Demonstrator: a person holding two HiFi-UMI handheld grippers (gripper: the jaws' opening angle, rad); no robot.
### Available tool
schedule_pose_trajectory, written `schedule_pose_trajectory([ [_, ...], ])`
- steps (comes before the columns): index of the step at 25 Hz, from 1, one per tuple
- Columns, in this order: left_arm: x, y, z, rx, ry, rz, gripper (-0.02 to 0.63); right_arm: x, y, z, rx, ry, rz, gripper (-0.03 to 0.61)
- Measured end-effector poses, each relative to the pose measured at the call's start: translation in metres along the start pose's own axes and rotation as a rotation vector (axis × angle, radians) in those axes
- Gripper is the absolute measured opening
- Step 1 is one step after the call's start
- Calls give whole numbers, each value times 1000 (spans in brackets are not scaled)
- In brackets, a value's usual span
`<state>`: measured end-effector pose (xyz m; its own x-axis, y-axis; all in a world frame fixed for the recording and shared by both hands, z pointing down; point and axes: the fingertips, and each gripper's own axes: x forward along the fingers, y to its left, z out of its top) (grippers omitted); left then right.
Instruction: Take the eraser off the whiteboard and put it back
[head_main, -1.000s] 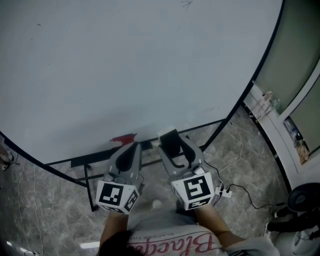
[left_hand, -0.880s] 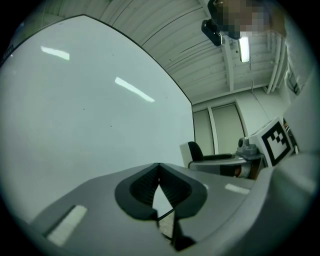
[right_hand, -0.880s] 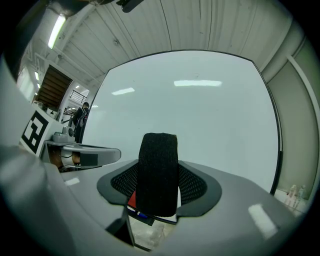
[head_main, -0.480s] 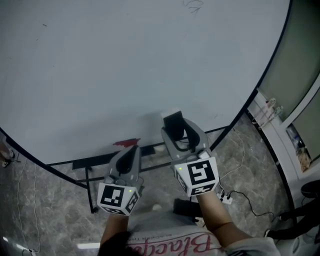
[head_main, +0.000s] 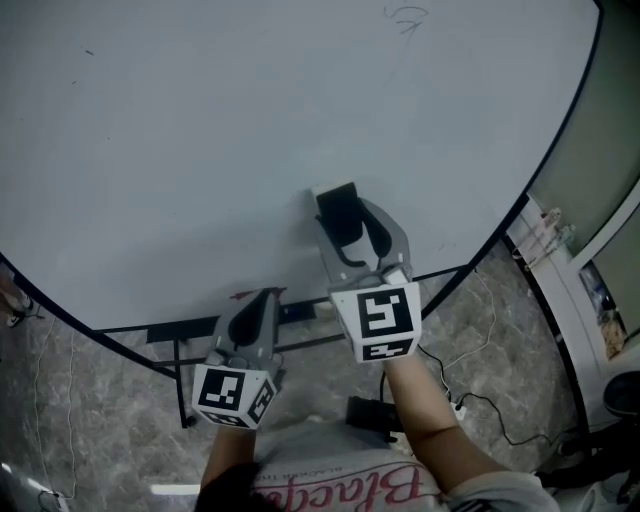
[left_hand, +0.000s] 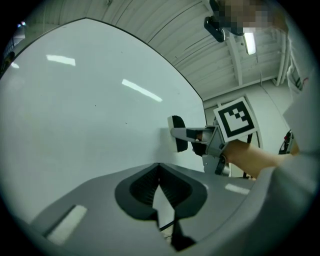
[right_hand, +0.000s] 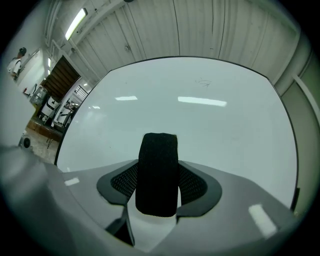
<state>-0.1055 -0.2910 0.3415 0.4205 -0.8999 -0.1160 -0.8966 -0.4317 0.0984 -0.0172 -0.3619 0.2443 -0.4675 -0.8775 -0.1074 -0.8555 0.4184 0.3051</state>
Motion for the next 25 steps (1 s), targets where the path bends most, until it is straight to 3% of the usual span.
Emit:
schedule_pose_trajectory([
  [25, 8, 7, 0, 6, 6, 16, 0, 26, -7, 9, -60, -9, -98, 258],
])
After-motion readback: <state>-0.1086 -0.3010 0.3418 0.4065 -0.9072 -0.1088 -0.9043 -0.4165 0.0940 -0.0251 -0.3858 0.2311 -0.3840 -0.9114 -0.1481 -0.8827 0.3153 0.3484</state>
